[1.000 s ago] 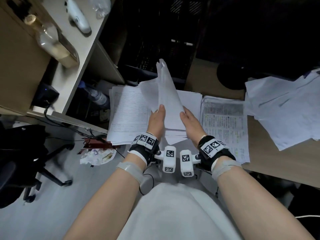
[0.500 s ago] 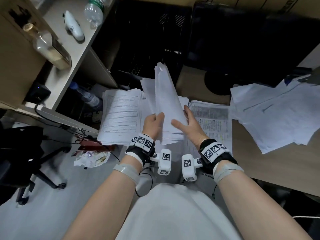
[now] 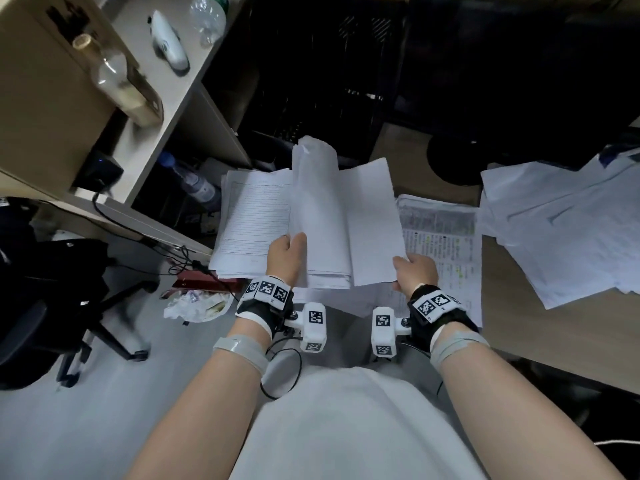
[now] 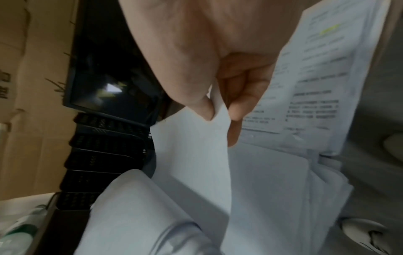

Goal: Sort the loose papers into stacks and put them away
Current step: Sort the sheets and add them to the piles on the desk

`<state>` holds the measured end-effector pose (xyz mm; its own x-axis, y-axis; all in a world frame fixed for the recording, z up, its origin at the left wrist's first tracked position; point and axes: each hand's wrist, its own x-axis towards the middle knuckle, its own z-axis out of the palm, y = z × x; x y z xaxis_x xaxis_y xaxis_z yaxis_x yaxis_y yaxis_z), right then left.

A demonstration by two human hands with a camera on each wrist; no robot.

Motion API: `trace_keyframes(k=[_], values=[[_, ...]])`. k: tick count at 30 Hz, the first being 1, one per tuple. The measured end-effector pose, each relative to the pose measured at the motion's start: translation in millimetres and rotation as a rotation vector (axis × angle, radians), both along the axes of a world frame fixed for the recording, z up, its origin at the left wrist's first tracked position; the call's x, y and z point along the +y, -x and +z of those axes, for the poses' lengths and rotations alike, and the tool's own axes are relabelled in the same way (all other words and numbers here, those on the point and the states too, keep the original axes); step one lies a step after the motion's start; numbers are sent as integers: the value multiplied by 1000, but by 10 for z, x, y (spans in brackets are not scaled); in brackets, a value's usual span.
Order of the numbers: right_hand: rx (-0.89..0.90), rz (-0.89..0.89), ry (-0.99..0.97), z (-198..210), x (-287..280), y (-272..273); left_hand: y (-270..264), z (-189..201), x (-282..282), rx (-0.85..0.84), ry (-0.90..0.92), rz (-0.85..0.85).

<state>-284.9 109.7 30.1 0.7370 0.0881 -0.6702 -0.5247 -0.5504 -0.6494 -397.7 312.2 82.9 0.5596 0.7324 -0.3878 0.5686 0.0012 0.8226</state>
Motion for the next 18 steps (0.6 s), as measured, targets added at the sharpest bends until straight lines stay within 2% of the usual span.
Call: trace_keyframes(k=[4, 6, 11, 13, 14, 15, 16, 17, 18], values=[[69, 27, 109, -403, 182, 111, 123, -17, 303, -29, -20, 46], [71, 59, 114, -288, 362, 227, 170, -29, 430, -35, -13, 44], [132, 91, 186, -452, 674, 359, 235, -92, 742, -58, 96, 18], [74, 91, 343, -384, 746, 376, 224, -114, 862, -78, 146, -23], [-42, 78, 399, -315, 776, 379, 202, -117, 904, -94, 165, -57], [-150, 82, 393, -211, 822, 374, 169, -106, 931, -117, 178, -99], [-233, 85, 299, -139, 877, 362, 125, -96, 946, -129, 186, -131], [-213, 90, 123, -74, 935, 323, 74, -81, 946, -139, 202, -162], [-95, 74, -88, 47, 1032, 293, 23, -64, 933, -153, 232, -191]])
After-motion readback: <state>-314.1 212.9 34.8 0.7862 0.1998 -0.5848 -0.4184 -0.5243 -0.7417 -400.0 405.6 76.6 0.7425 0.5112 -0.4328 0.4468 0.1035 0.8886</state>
